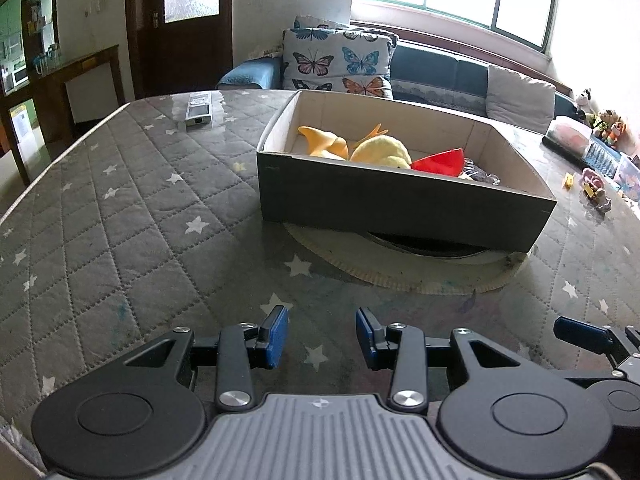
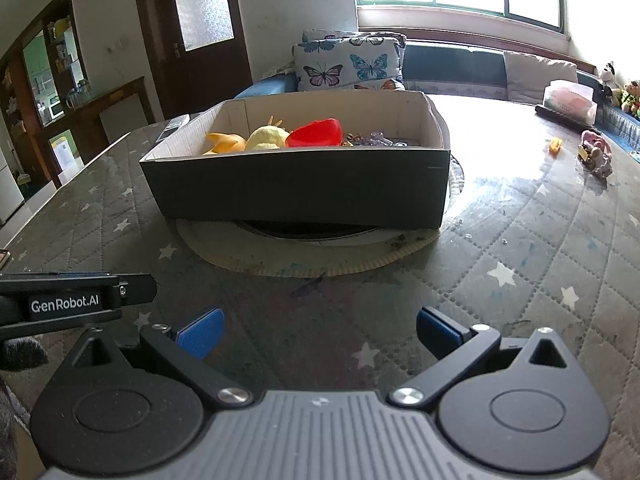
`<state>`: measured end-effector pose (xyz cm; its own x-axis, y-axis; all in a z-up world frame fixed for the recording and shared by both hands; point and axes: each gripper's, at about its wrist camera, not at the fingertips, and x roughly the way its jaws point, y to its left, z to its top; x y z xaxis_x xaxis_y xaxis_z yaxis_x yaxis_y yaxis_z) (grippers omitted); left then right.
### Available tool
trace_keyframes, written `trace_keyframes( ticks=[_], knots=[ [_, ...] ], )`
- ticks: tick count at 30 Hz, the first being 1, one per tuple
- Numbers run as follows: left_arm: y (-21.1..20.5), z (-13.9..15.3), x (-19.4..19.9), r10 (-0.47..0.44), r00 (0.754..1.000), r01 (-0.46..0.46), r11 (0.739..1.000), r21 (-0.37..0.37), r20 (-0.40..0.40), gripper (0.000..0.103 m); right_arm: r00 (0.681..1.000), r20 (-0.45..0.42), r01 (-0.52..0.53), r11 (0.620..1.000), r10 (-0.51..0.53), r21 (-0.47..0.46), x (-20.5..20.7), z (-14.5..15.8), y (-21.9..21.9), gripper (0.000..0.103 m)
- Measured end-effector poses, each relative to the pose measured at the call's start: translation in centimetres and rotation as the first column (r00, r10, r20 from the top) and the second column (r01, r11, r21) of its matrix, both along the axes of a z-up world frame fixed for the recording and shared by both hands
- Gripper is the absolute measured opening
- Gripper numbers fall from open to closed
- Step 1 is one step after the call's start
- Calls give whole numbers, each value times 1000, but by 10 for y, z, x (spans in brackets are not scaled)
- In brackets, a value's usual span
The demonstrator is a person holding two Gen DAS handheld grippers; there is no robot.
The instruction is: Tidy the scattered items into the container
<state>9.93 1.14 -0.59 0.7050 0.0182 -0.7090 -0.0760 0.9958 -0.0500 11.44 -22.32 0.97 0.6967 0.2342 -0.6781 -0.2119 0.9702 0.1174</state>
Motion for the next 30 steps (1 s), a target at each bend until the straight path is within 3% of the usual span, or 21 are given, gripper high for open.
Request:
trace_keyframes(
  ticks=[13,30],
  knots=[
    [2,-1,1,35,999,-35,999,32,16,39,1000,-4,-3,1000,3,1,1,-2,0,103],
    [-5,1,0,55,998,-56,988,142,10,41,1000,-8,-2,1000,2,4,2,-4,0,103]
  ],
)
